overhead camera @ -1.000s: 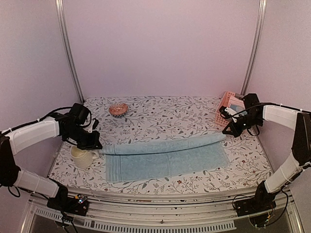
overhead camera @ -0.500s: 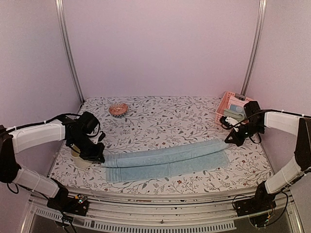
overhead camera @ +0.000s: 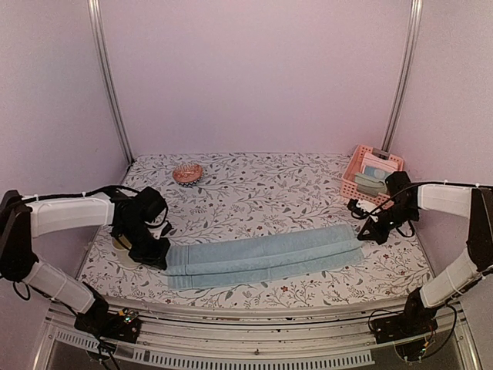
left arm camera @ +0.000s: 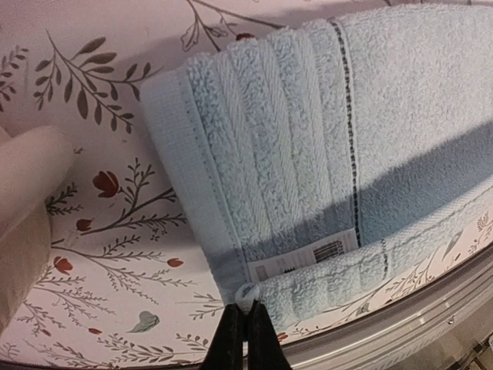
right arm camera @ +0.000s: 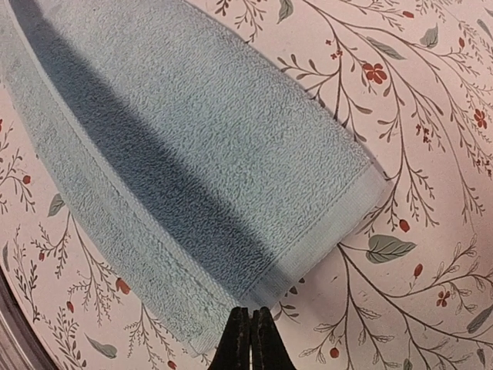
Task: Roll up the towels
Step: Fold the towel at the center of the board.
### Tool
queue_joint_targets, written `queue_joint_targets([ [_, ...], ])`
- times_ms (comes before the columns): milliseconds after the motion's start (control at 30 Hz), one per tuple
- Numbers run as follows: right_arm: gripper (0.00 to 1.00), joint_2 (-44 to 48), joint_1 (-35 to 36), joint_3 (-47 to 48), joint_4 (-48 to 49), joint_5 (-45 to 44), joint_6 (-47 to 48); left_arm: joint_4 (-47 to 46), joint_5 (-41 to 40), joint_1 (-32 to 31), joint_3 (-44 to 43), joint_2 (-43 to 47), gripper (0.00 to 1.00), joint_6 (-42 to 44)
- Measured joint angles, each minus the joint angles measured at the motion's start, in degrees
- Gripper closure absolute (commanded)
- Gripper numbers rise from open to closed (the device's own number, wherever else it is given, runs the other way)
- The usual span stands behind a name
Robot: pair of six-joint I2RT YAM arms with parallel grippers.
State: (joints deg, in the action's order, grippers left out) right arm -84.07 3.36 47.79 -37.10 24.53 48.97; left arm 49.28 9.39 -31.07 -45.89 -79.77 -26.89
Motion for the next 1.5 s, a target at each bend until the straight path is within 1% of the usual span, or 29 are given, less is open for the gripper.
queue_joint_targets([
  [200, 0.97, -0.13, 0.0, -2.1, -0.09, -0.28, 2.05, 0.44, -0.04, -1.4, 0.31, -1.11, 0.98, 0.0],
  [333, 0.9, -0.11, 0.0, -4.33, 0.13, -0.59, 4.26, 1.03, 0.04, -3.06, 0.35, -1.9, 0.92, 0.02],
  [400, 0.83, 0.48, -0.02, -6.69, 0.13, -0.9, 5.9, 1.22, 0.22, -4.22, 0.48, -1.88, 0.87, 0.0],
  [467, 0.68, 3.02, -0.04, -9.44, -0.46, -1.38, 7.76, 1.44, 0.55, -5.31, 0.79, -1.51, 0.8, -0.2],
  [533, 0.57, 7.26, -0.07, -11.67, -1.62, -2.01, 9.49, 2.08, 0.87, -6.12, 1.18, -0.04, 0.77, -0.52],
  [600, 0.53, 12.37, -0.09, -13.14, -2.62, -2.8, 11.04, 2.95, 1.11, -6.38, 1.4, 2.6, 0.76, -0.96],
  [667, 0.52, 15.78, -0.15, -13.25, -2.89, -3.39, 12.11, 3.41, 0.85, -6.4, 1.2, 5.2, 0.75, -1.25],
  [767, 0.52, 15.3, -0.15, -11.23, -3.21, -3.37, 11.65, 3.91, -0.39, -6.43, -0.94, 6.12, 0.75, -1.42],
  [833, 0.53, 12.31, -0.2, -7.74, -3.65, -2.71, 9.92, 3.48, -1.38, -6.43, -3.45, 5.22, 0.76, -1.42],
  [900, 0.56, 6.8, -0.28, -1.46, -4.07, -0.83, 6.75, 2.6, -2.23, -6.45, -6.43, 3.32, 0.78, -1.25],
  [1000, 0.56, -0.46, -0.39, 6.45, -4.24, 2.36, 2.49, 2.23, -3.06, -6.47, -10.8, -0.35, 0.79, -0.76],
  [1067, 0.56, -3.67, -0.37, 9.66, -4.26, 3.96, -0.02, 2.32, -3.26, -6.58, -13.03, -2.08, 0.79, -0.13],
  [1233, 0.56, -5.31, -0.37, 11.13, -5.97, 5.49, -2.69, 5.42, -3.15, -7.32, -15.54, -0.26, 0.76, 0.52],
  [1367, 0.59, -5.11, 0.39, 12.24, -6.6, 6.03, -3.91, 6.14, -3.74, -7.39, -15.65, 4.59, 0.8, -0.59],
  [1400, 0.57, -4.9, 0.94, 13.18, -6.69, 5.84, -4.57, 5.86, -3.74, -7.39, -15.63, 5.09, 0.8, -0.92],
  [1433, 0.5, -4.63, 1.55, 14.71, -6.75, 5.62, -5.44, 5.44, -3.72, -7.39, -15.63, 5.09, 0.82, -1.55],
  [1467, 0.35, -4.31, 2.1, 16.37, -6.8, 5.44, -6.67, 5.01, -3.69, -7.41, -15.56, 4.61, 0.84, -2.12],
  [1500, 0.08, -3.78, 2.73, 18.78, -6.51, 5.33, -8.26, 4.31, -3.76, -7.41, -15.43, 3.56, 0.87, -2.71],
])
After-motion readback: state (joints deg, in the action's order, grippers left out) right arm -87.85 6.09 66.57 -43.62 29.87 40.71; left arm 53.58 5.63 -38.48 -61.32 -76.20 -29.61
